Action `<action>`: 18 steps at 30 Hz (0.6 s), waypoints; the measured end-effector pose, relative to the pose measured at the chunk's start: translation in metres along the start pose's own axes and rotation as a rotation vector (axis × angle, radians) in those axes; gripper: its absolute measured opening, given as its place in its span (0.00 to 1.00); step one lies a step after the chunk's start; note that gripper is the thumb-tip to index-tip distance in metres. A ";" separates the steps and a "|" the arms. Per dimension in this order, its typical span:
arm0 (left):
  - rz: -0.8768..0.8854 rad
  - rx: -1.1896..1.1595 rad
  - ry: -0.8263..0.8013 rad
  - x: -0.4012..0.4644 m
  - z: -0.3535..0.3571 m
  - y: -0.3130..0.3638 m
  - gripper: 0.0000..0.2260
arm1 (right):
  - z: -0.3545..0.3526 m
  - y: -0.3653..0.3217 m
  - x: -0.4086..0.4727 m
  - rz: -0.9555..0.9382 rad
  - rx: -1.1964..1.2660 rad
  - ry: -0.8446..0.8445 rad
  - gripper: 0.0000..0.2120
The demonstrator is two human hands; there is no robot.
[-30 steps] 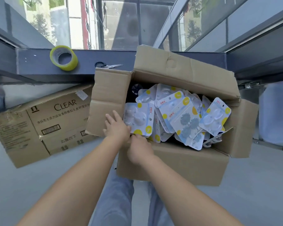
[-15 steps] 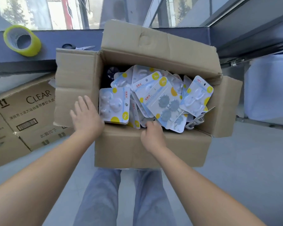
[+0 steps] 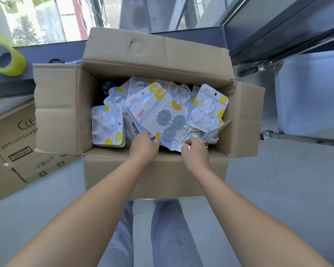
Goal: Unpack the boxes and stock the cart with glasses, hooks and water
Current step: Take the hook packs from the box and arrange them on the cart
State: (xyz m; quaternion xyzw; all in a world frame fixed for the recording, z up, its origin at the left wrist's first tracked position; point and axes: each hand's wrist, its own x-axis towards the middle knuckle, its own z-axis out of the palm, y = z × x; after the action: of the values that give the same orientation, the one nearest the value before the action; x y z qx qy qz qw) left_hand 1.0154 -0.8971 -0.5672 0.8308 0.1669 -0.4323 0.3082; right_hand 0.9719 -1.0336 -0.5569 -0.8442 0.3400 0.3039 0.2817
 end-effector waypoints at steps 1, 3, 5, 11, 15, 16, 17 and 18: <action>-0.016 -0.022 0.015 0.002 0.004 0.005 0.07 | -0.005 0.003 0.005 -0.027 0.032 0.052 0.11; -0.040 -0.039 0.042 0.006 0.013 0.010 0.06 | -0.018 0.009 0.019 -0.076 0.042 0.158 0.12; -0.058 -0.019 0.041 0.007 0.025 0.014 0.12 | -0.035 0.018 0.036 -0.095 -0.032 0.241 0.14; 0.079 0.107 -0.042 -0.006 0.067 0.037 0.18 | -0.074 0.052 0.080 -0.314 -0.492 -0.014 0.22; 0.182 0.160 -0.058 -0.007 0.092 0.056 0.21 | -0.076 0.052 0.093 -0.531 -0.818 -0.127 0.11; 0.203 0.148 -0.049 -0.007 0.096 0.060 0.21 | -0.075 0.052 0.093 -0.548 -0.834 -0.155 0.08; 0.228 0.132 -0.031 -0.006 0.099 0.065 0.22 | -0.075 0.052 0.093 -0.567 -0.819 -0.185 0.07; 0.252 0.113 -0.018 -0.006 0.101 0.069 0.23 | -0.074 0.051 0.091 -0.586 -0.791 -0.221 0.07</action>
State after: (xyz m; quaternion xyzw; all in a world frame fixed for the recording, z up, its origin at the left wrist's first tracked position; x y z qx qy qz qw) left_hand 0.9872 -1.0155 -0.5806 0.8575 0.0336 -0.4061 0.3141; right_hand 1.0111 -1.1519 -0.5856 -0.9091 -0.0841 0.4052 0.0481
